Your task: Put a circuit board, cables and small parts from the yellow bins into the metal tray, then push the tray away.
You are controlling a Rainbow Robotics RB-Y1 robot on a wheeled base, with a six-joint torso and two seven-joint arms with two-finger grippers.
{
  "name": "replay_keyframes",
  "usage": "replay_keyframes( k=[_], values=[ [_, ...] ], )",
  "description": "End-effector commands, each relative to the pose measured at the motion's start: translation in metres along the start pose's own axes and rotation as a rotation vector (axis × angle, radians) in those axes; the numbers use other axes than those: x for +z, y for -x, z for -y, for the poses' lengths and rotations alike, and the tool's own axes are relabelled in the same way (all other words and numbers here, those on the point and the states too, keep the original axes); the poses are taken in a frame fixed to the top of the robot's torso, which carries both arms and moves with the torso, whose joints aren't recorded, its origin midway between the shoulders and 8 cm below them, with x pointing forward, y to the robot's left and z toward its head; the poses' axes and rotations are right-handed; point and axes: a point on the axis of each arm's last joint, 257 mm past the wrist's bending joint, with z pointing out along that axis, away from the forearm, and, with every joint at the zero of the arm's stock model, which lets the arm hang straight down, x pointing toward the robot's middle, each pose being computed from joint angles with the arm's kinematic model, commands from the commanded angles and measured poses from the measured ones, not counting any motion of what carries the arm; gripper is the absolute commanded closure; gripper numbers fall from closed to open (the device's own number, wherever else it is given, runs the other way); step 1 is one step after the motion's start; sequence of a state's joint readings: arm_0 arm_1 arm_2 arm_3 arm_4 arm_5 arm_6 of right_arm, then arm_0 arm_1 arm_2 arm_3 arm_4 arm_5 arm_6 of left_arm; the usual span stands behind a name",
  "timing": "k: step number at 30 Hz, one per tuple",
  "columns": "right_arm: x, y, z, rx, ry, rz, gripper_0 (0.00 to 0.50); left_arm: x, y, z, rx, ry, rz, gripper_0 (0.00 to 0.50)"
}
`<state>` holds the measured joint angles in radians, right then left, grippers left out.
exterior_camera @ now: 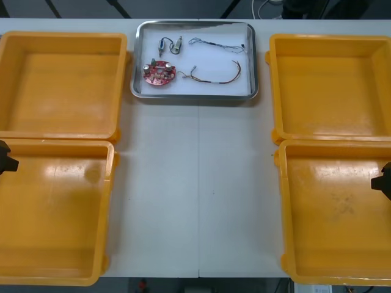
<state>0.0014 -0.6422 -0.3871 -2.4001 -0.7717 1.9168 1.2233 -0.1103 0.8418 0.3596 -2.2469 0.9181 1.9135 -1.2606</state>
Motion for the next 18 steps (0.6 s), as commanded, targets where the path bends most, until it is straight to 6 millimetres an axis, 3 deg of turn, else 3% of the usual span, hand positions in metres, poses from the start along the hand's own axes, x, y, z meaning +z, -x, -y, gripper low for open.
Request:
replay_keyframes(
  k=[1,18],
  values=[
    [-0.0101,0.0006,0.0123,0.047,-0.032,0.013,0.000,-0.0132,0.0027,-0.0172,0.076,0.060,0.017,0.000],
    [-0.0089,-0.0057,0.0107,0.040,-0.023,-0.007,0.000,-0.0132,0.0027,-0.0172,0.076,0.060,0.017,0.000]
  ],
)
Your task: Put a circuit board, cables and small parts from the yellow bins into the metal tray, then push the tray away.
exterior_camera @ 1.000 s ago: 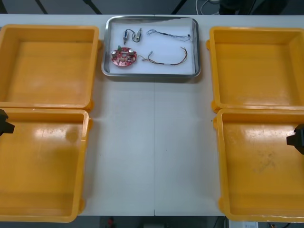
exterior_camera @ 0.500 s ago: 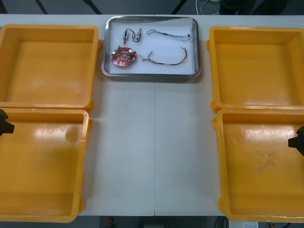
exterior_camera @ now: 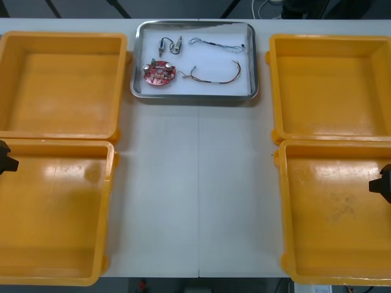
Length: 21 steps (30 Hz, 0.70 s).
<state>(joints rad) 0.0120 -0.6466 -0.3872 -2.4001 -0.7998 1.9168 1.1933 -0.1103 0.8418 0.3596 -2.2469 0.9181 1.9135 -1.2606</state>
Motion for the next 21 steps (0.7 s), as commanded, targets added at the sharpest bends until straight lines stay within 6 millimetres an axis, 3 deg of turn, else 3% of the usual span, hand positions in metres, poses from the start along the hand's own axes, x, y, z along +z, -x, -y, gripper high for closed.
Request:
replay_keyframes(
  k=[1,21],
  values=[
    [-0.0100,0.0005,0.0141,0.019,-0.041,0.012,0.000,-0.0132,0.0027,-0.0172,0.076,0.060,0.017,0.000],
    [-0.0100,0.0005,0.0141,0.019,-0.041,0.012,0.000,-0.0132,0.0027,-0.0172,0.076,0.060,0.017,0.000]
  ],
)
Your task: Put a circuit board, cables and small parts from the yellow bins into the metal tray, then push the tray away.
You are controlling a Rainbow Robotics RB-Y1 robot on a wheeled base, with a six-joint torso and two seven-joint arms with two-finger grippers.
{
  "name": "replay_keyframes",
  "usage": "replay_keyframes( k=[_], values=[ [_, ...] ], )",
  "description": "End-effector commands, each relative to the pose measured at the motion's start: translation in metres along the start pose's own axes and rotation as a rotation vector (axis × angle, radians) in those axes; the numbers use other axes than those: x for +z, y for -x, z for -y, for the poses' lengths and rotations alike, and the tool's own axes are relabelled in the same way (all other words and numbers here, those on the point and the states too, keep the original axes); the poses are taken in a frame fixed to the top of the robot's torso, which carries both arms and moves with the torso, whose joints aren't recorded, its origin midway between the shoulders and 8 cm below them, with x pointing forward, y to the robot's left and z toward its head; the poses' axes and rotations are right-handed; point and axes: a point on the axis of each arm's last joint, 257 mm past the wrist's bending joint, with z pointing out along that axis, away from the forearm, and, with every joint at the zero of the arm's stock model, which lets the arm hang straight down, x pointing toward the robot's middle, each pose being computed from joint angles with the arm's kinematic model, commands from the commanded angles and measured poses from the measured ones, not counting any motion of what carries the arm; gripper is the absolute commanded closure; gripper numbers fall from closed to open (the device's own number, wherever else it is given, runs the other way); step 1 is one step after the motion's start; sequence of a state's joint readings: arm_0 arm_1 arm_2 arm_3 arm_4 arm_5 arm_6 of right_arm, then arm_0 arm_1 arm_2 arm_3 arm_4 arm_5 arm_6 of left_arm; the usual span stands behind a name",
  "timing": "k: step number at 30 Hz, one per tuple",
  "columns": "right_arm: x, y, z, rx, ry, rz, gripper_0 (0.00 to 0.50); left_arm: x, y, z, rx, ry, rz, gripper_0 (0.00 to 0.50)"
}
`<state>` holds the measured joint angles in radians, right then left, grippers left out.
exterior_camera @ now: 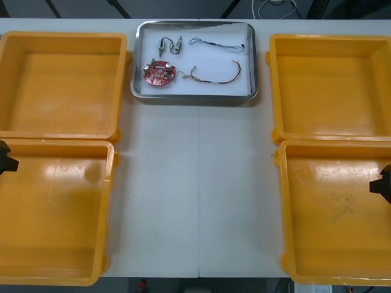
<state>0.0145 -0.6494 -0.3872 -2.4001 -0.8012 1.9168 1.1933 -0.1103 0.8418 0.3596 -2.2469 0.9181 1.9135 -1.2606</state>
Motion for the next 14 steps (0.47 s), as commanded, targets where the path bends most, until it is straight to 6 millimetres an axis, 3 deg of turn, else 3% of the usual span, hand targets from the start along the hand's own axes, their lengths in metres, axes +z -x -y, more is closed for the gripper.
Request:
replay_keyframes(
  k=[1,14],
  values=[
    [-0.0100,0.0013,0.0134,0.020,-0.039,0.015,0.000,-0.0132,0.0027,-0.0172,0.076,0.060,0.017,0.000],
    [-0.0100,0.0013,0.0134,0.020,-0.039,0.015,0.000,-0.0132,0.0027,-0.0172,0.076,0.060,0.017,0.000]
  ],
)
